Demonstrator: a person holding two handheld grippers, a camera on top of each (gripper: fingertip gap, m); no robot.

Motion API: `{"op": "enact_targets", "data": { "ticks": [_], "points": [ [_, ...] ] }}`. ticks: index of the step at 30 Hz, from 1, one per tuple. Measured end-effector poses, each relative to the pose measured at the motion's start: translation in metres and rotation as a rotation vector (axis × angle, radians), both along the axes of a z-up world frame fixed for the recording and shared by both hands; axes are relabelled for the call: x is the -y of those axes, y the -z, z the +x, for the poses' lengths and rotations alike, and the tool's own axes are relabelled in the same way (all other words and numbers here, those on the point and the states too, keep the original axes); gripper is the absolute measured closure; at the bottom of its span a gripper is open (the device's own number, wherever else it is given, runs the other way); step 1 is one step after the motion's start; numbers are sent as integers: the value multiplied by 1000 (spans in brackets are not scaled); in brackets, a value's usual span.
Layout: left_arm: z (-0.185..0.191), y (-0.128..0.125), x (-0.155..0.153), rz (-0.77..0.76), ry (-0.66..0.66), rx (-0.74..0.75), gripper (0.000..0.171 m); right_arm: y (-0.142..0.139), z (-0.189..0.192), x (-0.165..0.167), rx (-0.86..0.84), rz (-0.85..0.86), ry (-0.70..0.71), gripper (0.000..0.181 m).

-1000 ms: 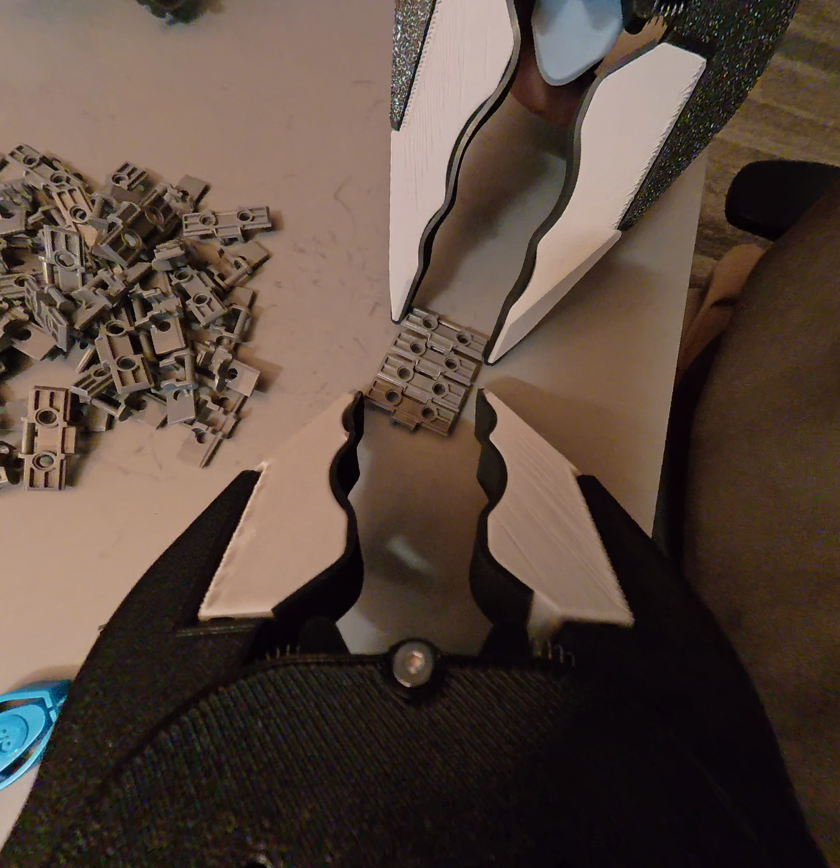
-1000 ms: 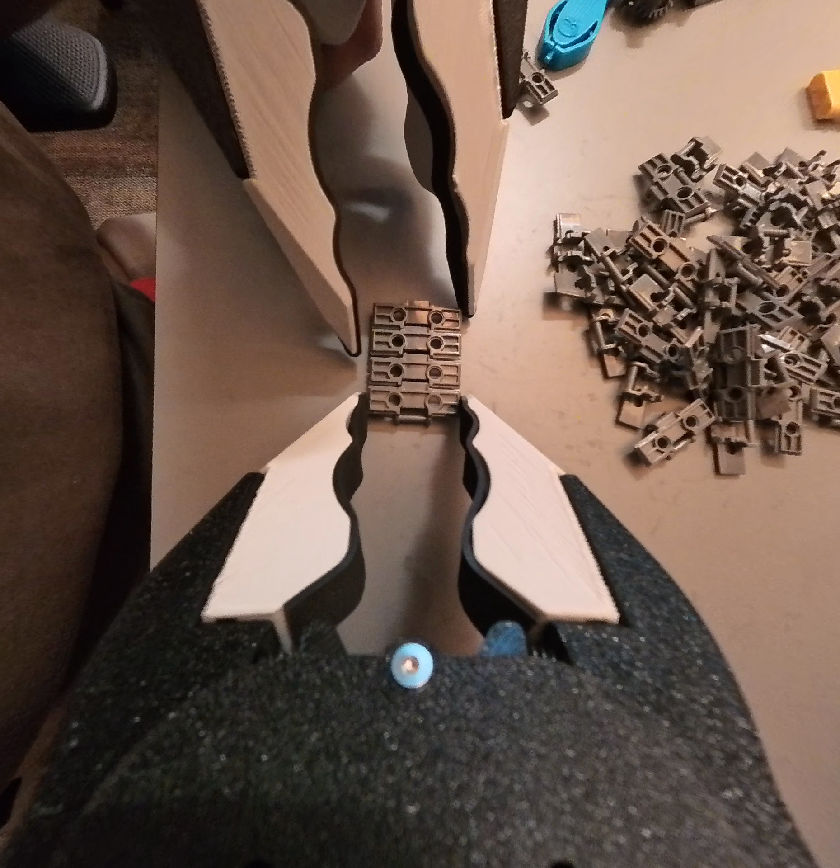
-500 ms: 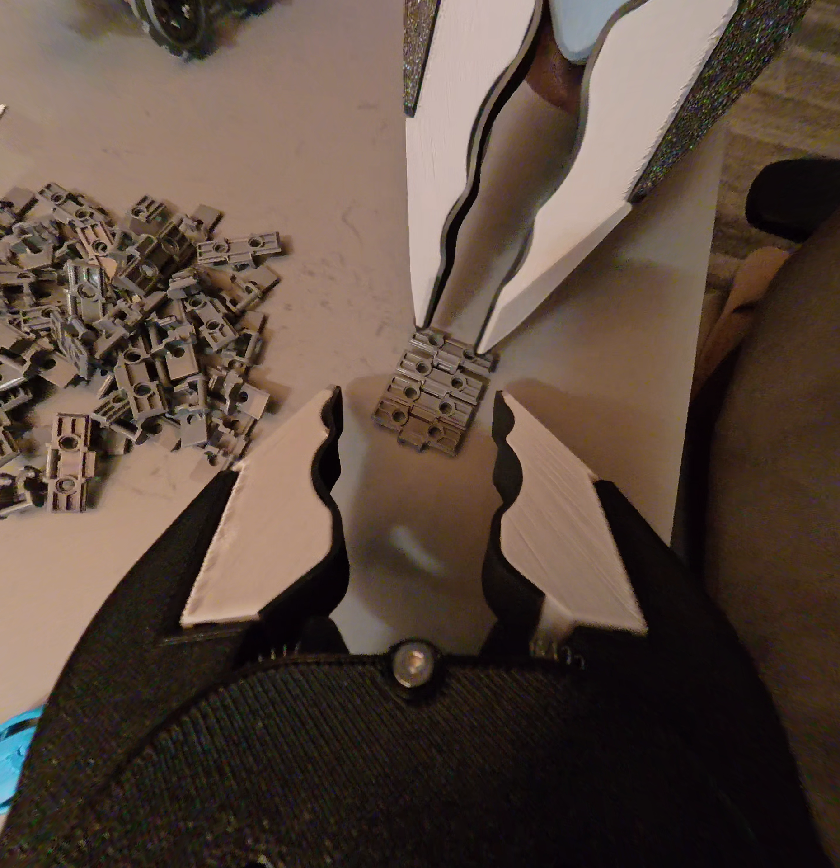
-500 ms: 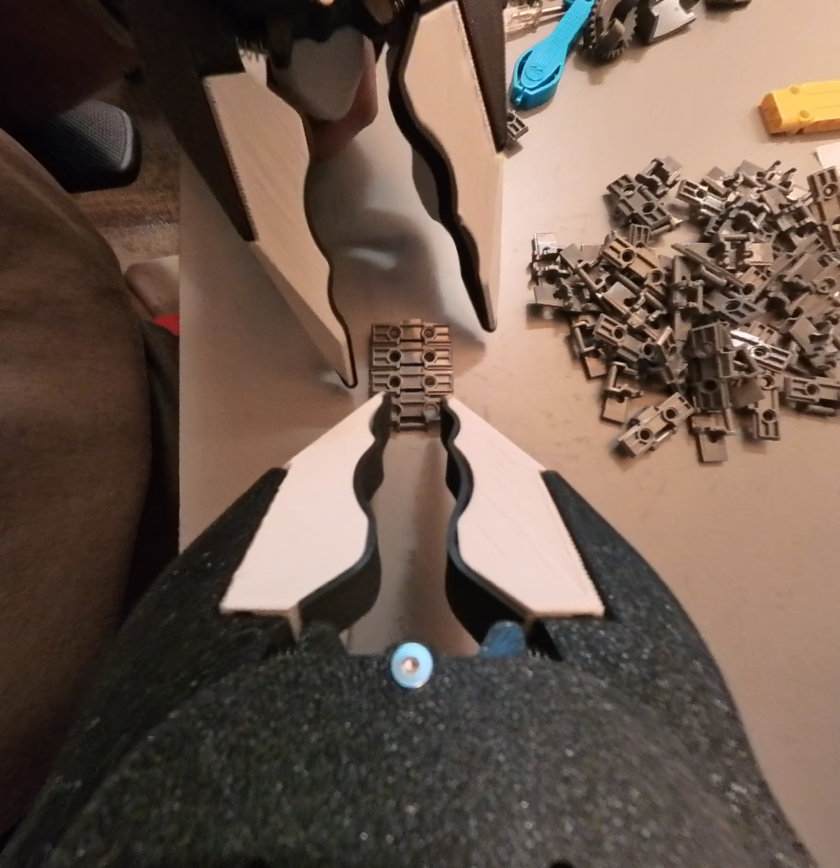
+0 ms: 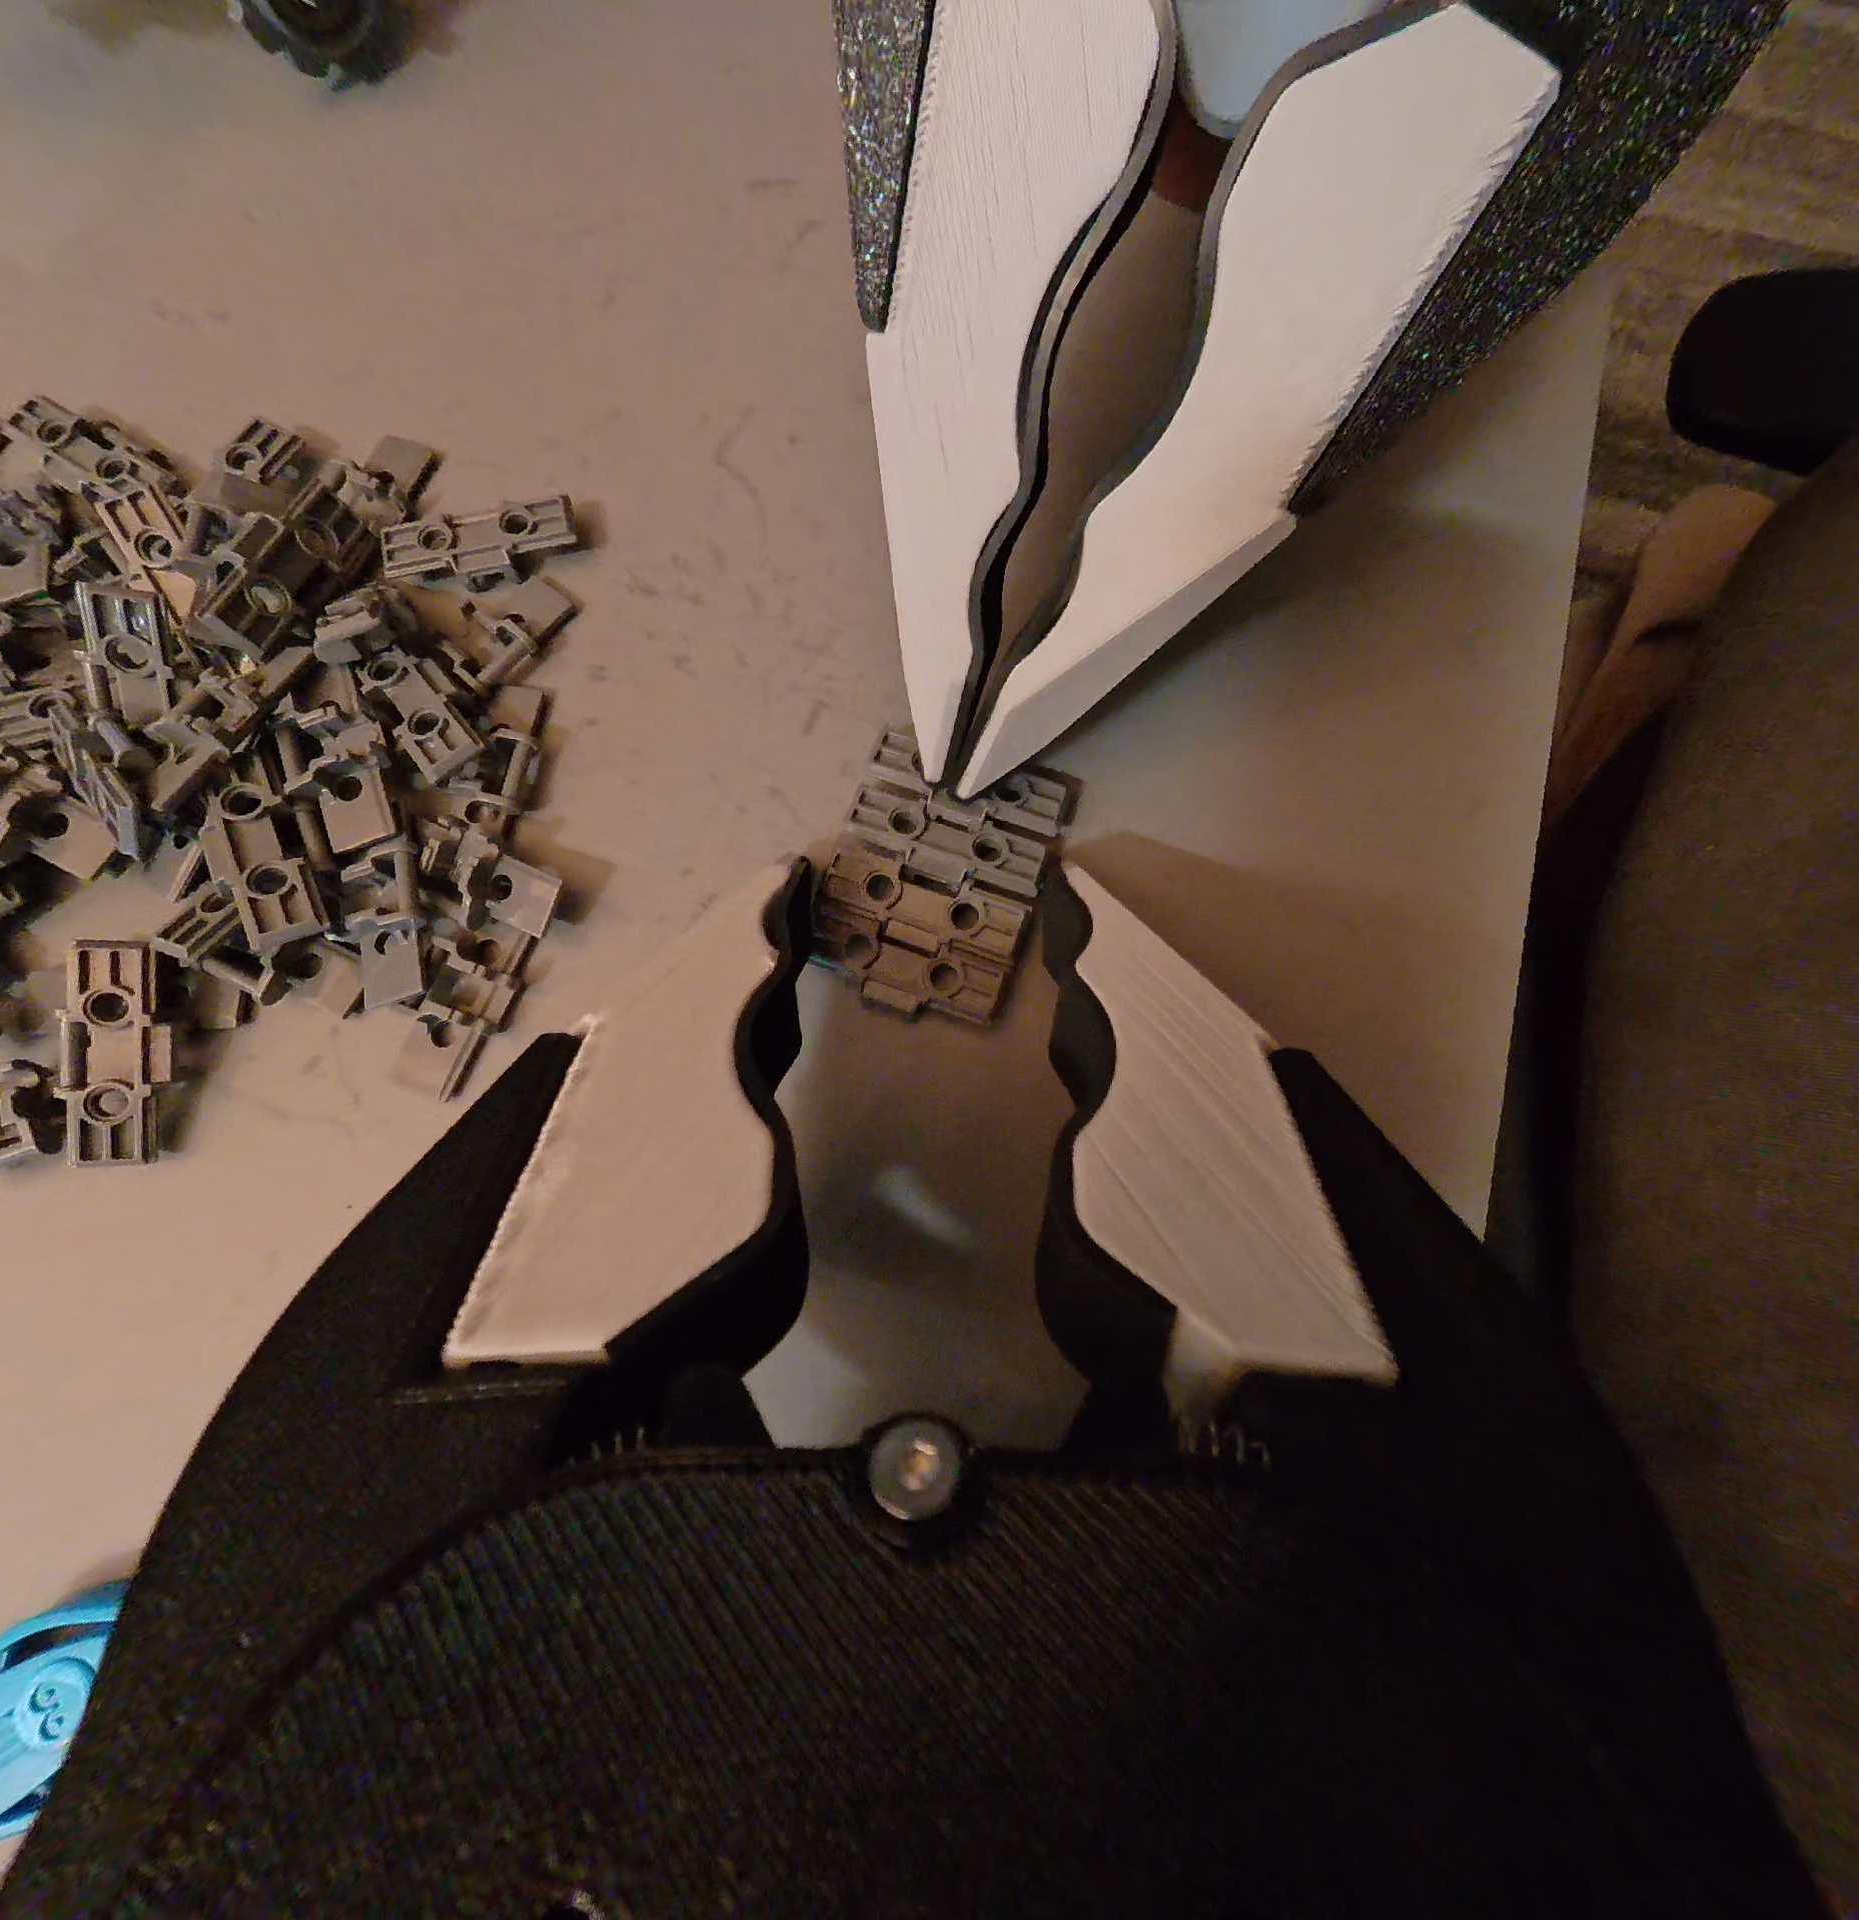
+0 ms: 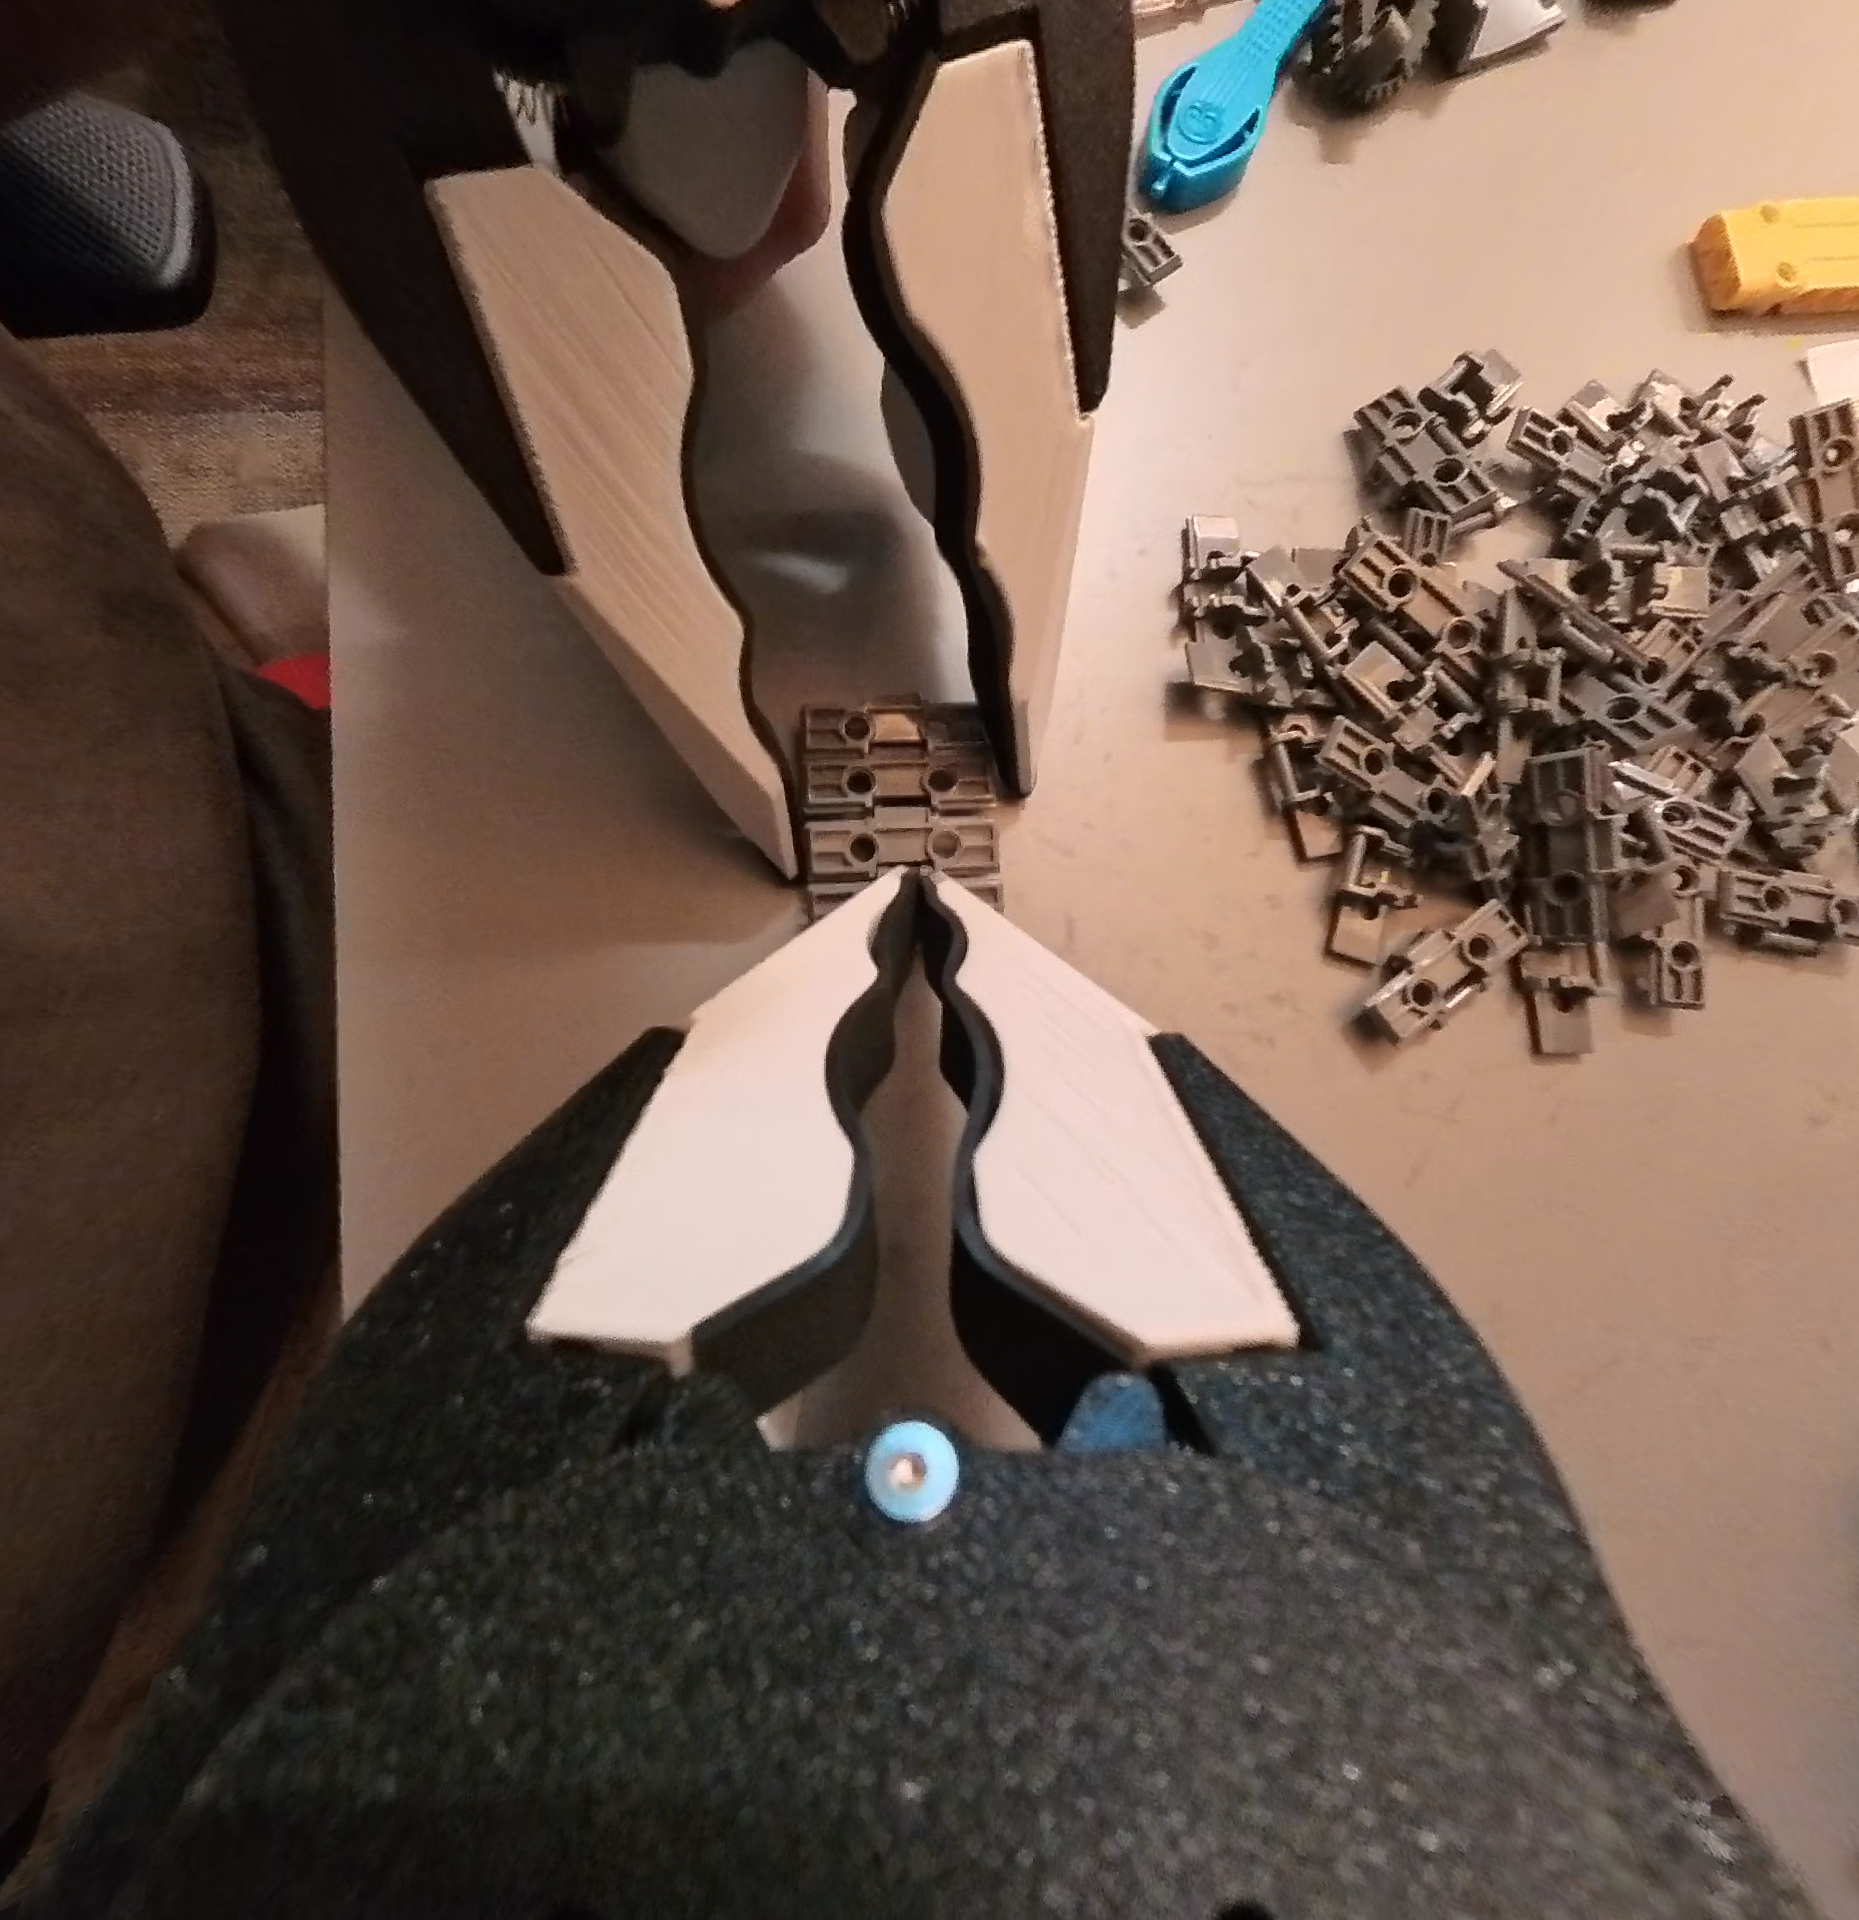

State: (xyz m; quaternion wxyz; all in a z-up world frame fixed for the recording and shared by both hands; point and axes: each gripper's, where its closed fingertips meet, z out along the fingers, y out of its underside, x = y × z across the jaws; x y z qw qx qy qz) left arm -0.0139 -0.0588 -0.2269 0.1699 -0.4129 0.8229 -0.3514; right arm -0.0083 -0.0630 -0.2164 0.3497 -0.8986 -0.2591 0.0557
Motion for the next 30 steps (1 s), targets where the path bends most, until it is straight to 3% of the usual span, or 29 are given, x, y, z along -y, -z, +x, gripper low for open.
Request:
{"op": "enact_targets", "data": {
  "ticks": [4,11,30],
  "points": [
    [0,0,1,4,4,3,129,1,-1,0,-44,-37,29,181],
    [-2,0,2,0,17,-1,131,2,-2,-3,103,-83,20,181],
    [-2,1,3,-3,24,-3,133,4,-7,-9,70,-271,18,181]
  ]
}}
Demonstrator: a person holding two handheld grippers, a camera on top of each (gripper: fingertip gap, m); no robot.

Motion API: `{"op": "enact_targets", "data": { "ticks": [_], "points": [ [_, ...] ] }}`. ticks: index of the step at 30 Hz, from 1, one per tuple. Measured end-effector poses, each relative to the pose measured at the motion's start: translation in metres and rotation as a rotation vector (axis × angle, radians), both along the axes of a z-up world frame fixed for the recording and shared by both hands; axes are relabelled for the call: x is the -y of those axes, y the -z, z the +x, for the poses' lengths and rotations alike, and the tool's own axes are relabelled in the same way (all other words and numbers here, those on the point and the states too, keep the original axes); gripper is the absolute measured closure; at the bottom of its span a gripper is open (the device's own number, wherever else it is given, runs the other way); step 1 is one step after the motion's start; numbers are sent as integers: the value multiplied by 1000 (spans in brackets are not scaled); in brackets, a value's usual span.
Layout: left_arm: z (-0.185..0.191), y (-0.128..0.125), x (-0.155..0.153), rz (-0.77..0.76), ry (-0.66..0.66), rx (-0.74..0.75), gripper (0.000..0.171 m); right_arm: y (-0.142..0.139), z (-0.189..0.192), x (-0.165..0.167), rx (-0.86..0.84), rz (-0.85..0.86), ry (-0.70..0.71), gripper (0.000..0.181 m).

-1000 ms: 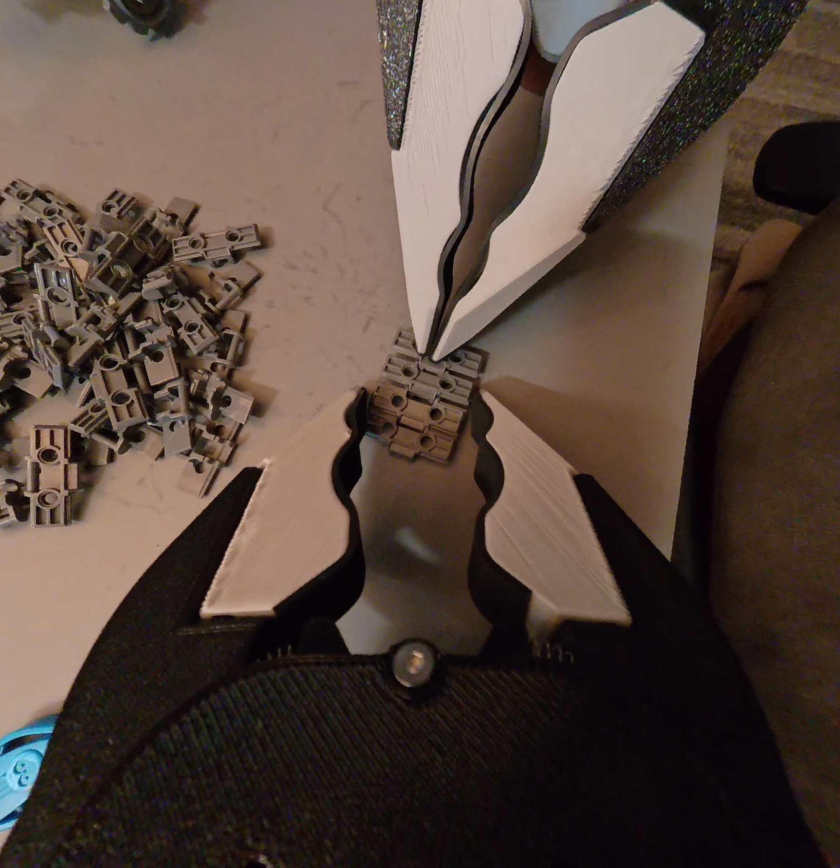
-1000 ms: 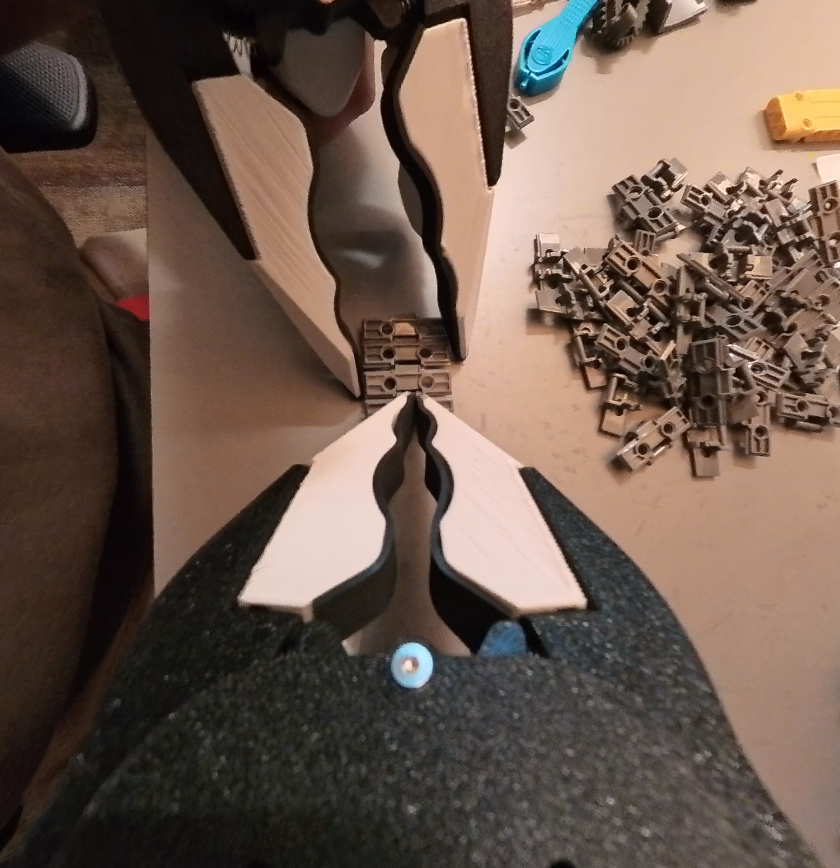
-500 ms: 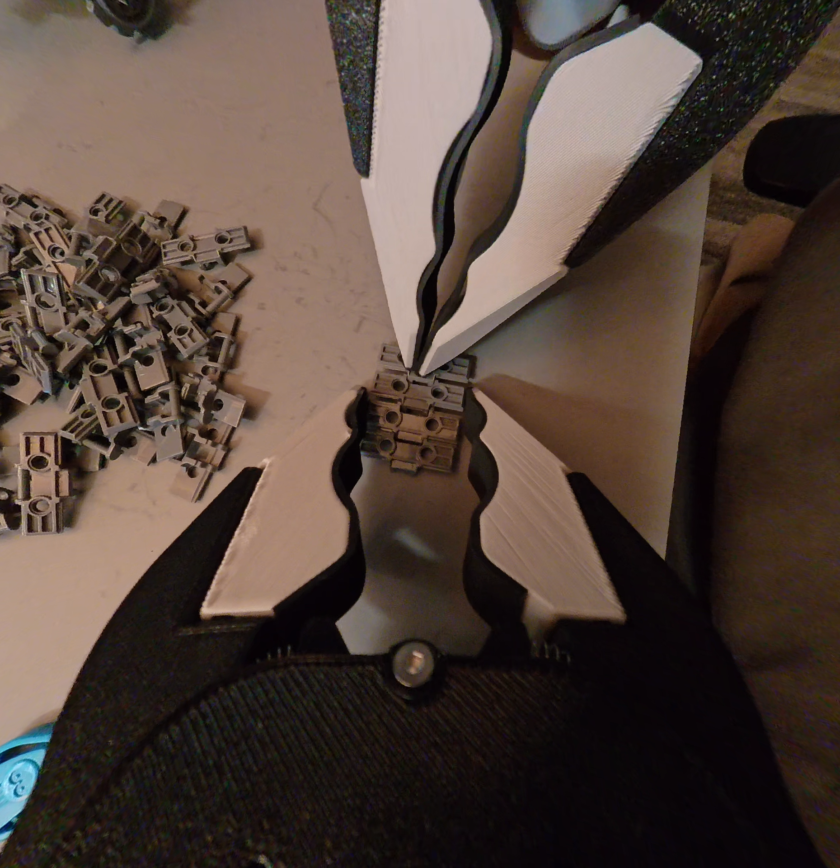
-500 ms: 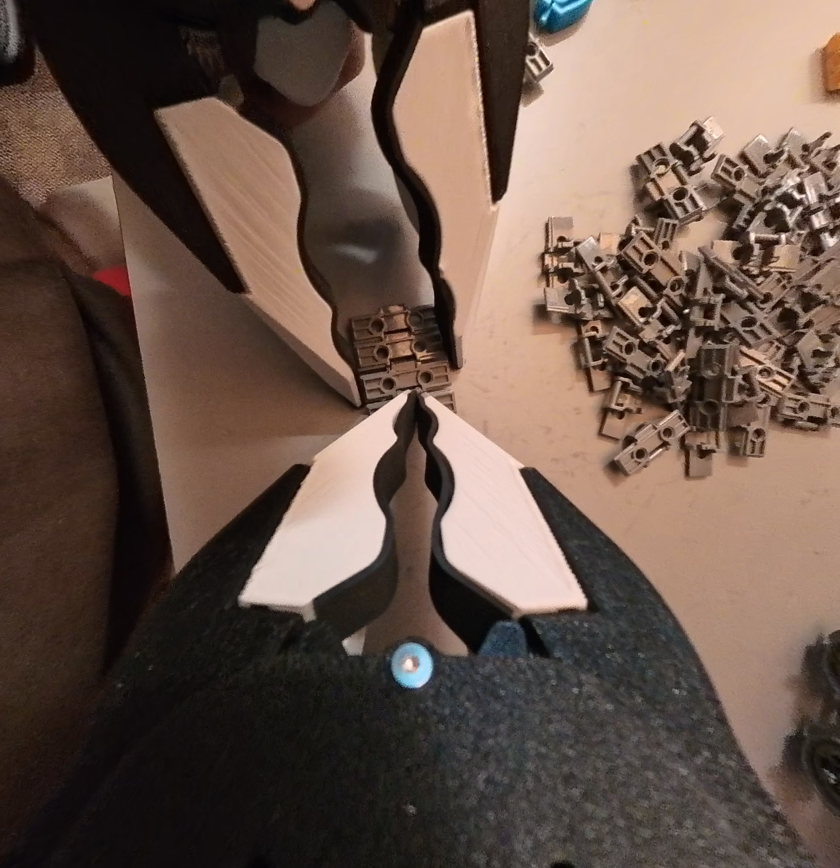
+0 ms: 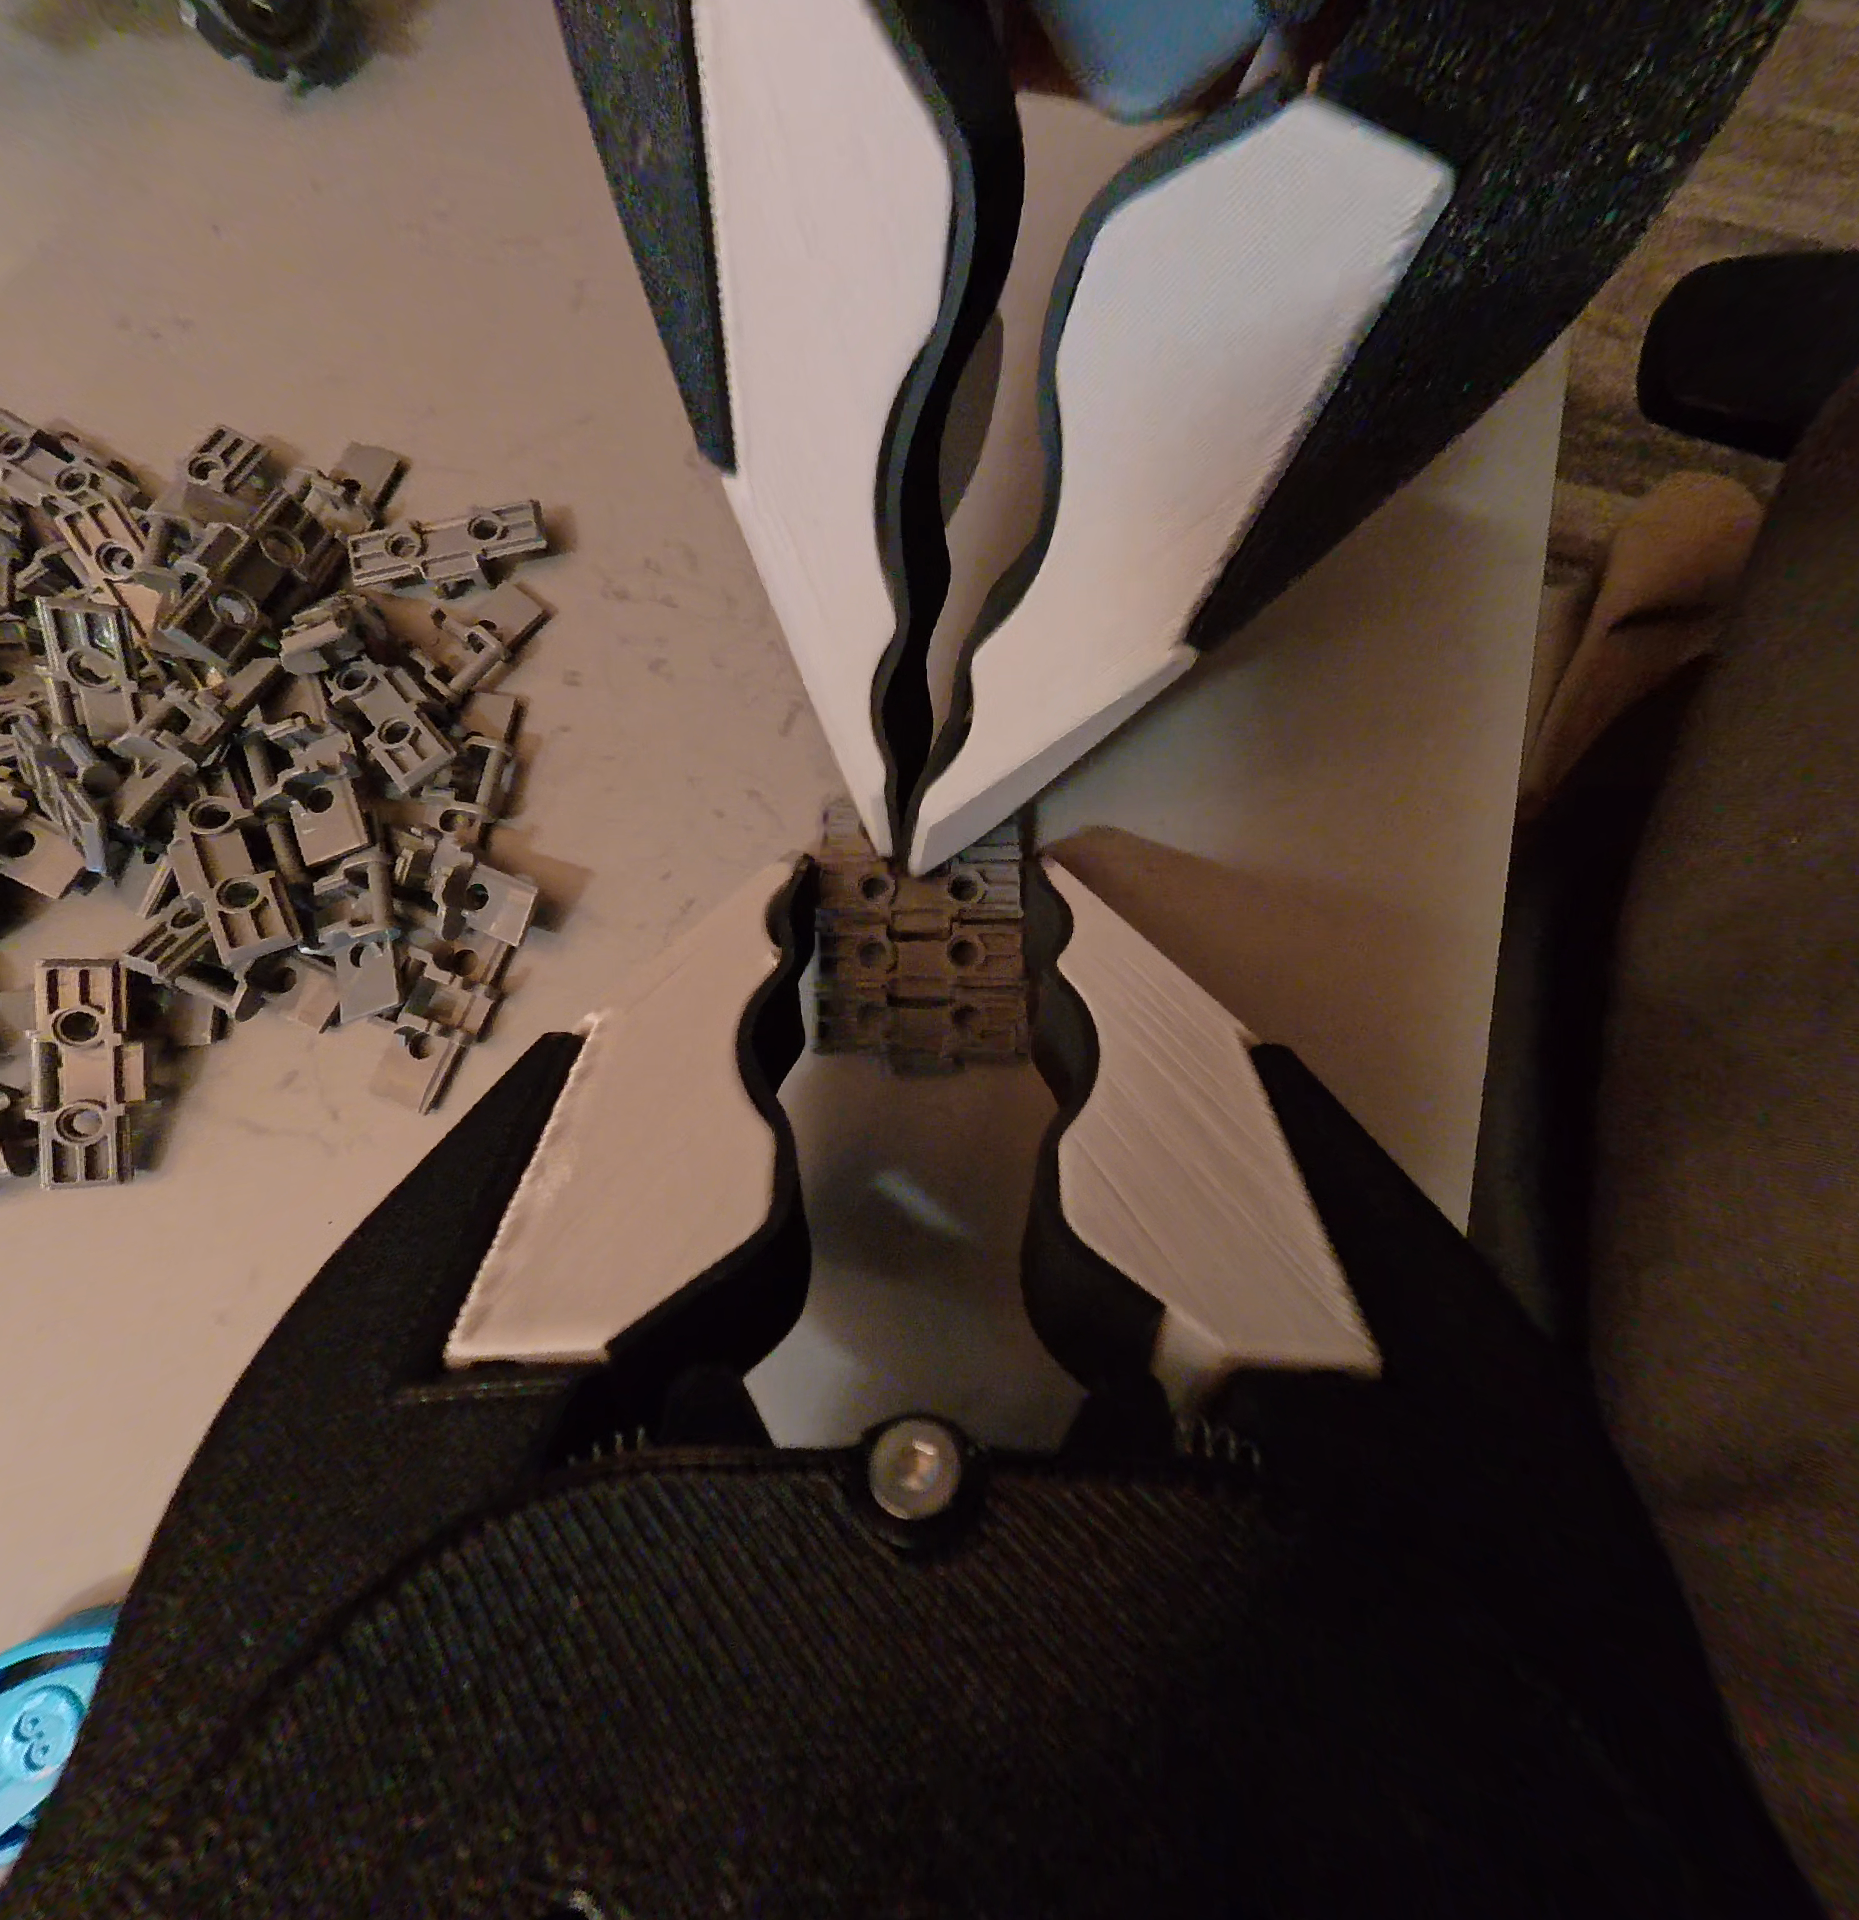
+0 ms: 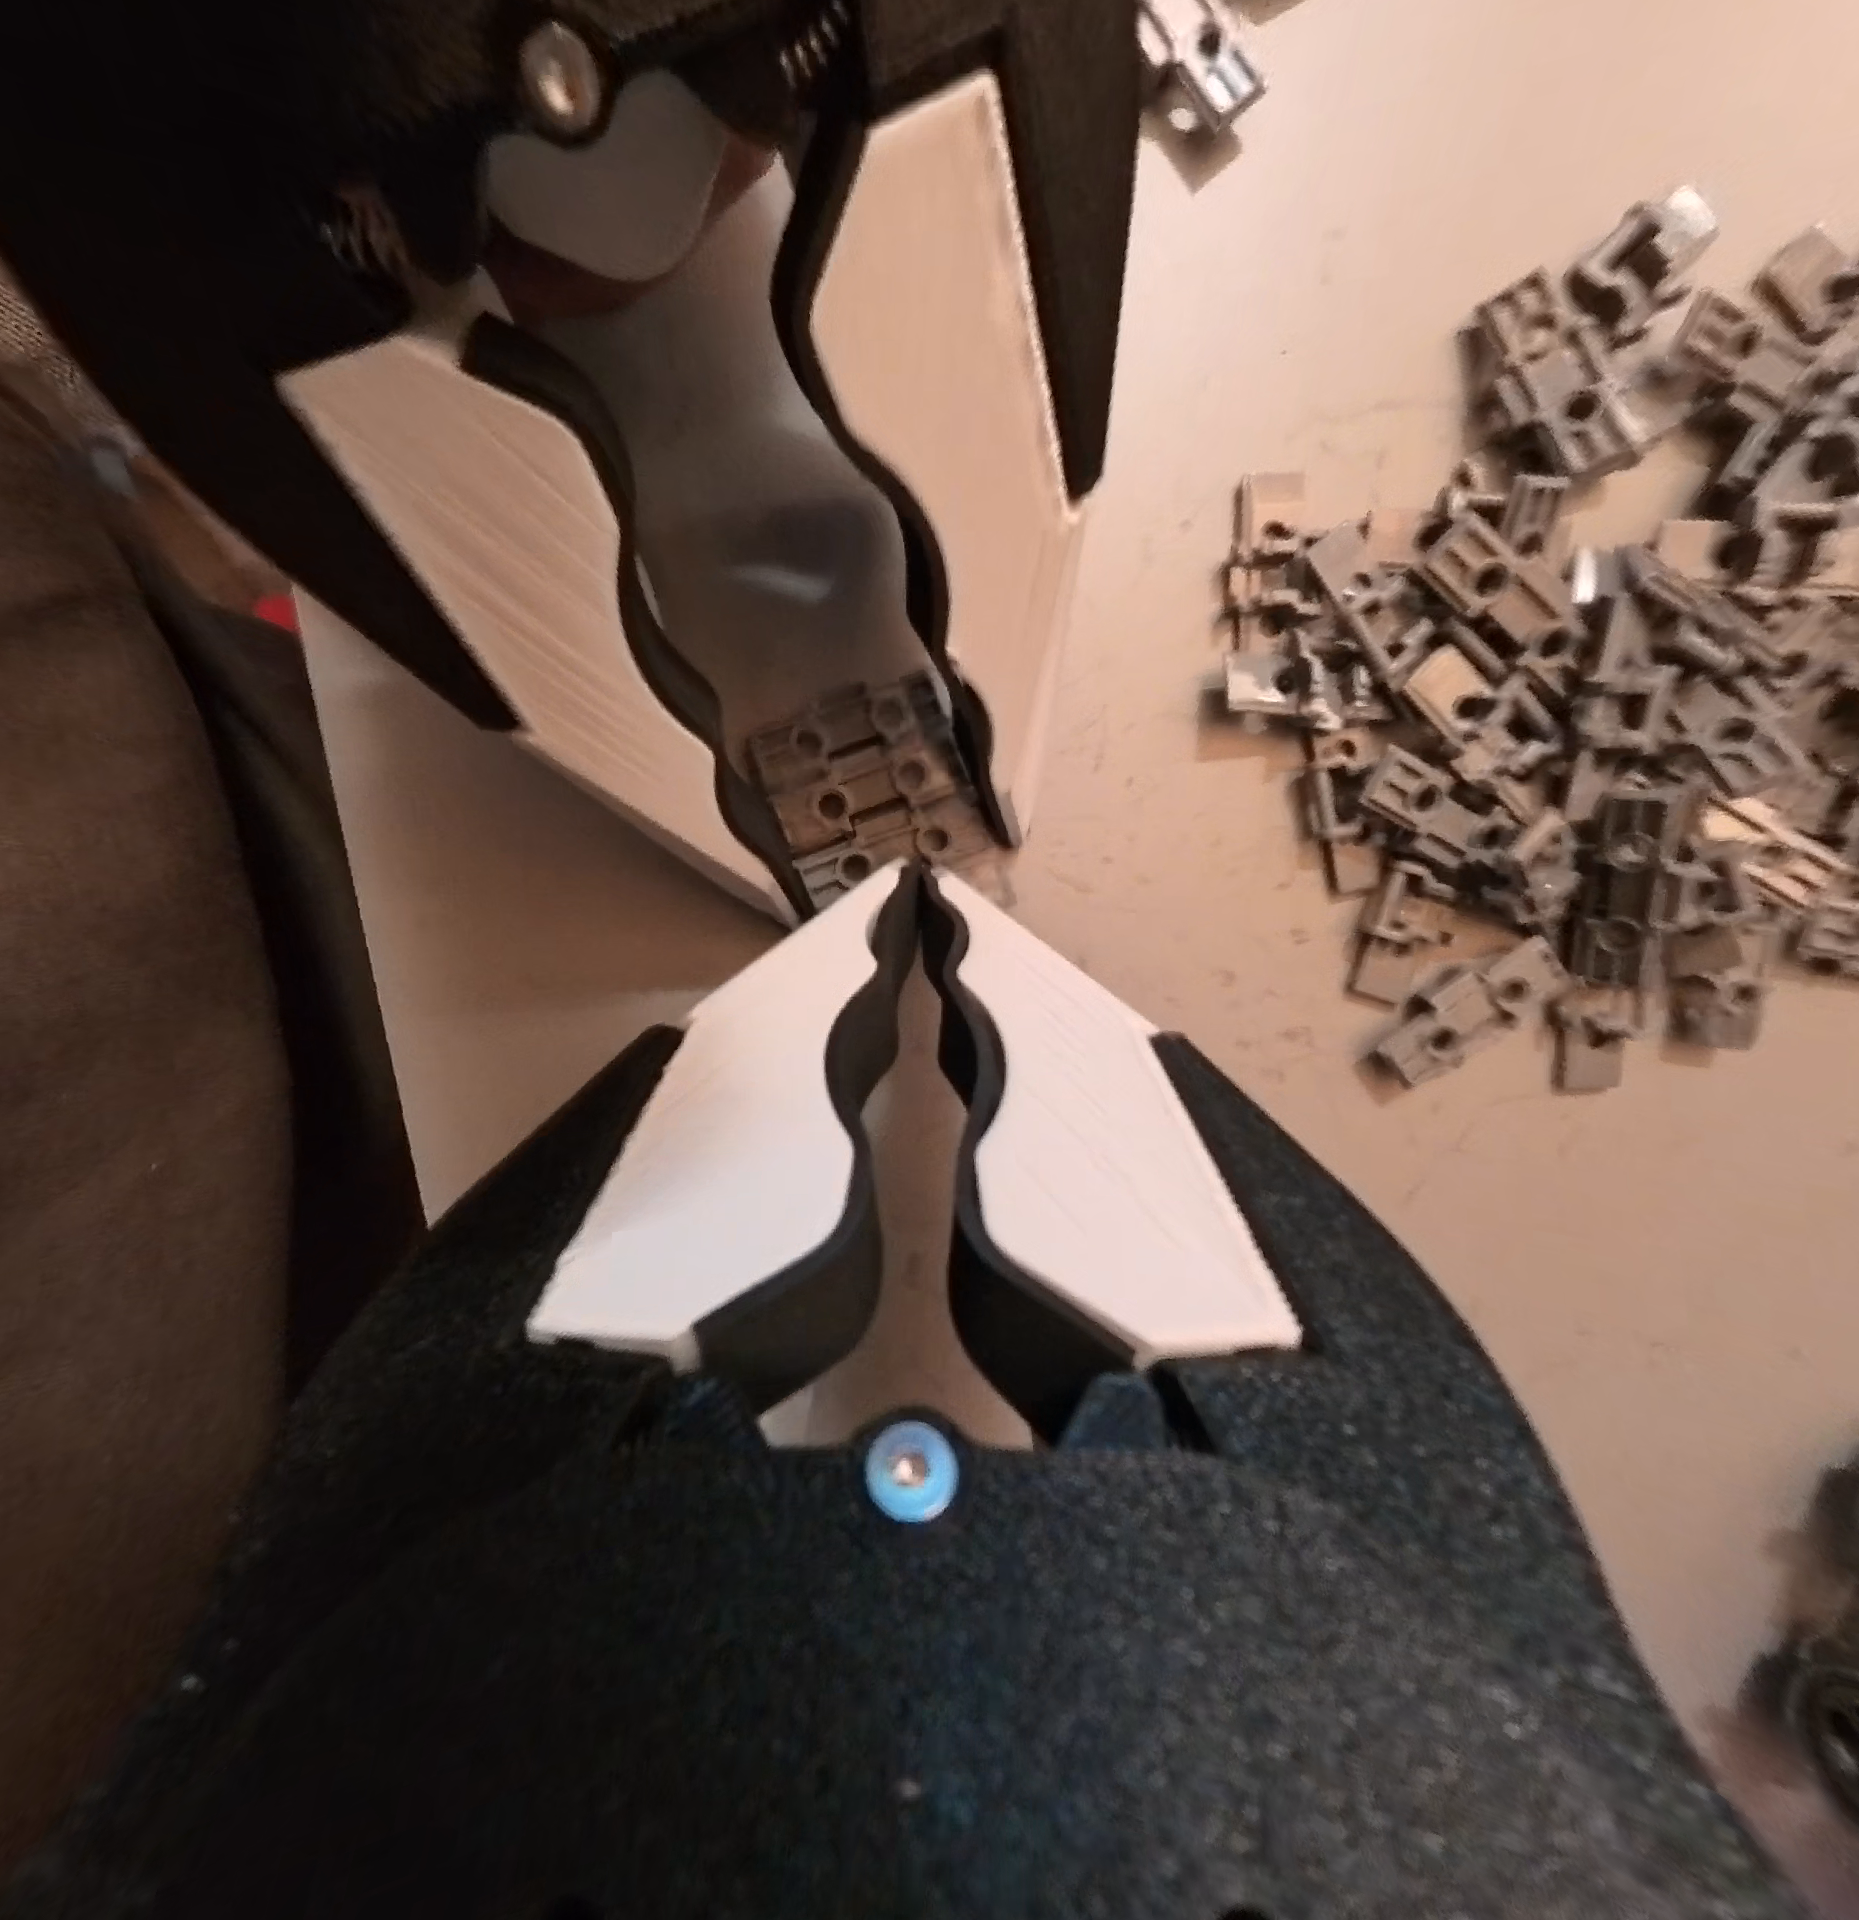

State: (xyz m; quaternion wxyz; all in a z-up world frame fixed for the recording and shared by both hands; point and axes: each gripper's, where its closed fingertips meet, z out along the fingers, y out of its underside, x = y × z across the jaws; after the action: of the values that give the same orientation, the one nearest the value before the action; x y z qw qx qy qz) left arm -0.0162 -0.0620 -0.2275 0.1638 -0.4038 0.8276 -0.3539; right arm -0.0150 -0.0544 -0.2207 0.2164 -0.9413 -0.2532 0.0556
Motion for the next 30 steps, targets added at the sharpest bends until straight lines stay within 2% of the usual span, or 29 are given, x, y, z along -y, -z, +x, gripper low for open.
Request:
{"op": "enact_targets", "data": {
  "ticks": [11,15,19,23,26,30],
  "points": [
    [0,0,-1,-1,-5,0,132,-1,-1,-4,45,102,-24,181],
    [0,-1,-1,-5,-6,0,130,-3,2,1,-30,145,47,181],
    [-1,-2,1,-7,5,7,124,-17,4,6,-128,227,98,166],
    [-1,-6,1,-34,7,22,121,-19,9,9,-136,319,69,147],
    [-3,-14,-6,-91,-17,34,121,-6,15,12,-114,287,41,152],
    [-7,-23,-26,-114,-55,29,117,-9,7,8,-270,284,-11,145]
  ]
}}
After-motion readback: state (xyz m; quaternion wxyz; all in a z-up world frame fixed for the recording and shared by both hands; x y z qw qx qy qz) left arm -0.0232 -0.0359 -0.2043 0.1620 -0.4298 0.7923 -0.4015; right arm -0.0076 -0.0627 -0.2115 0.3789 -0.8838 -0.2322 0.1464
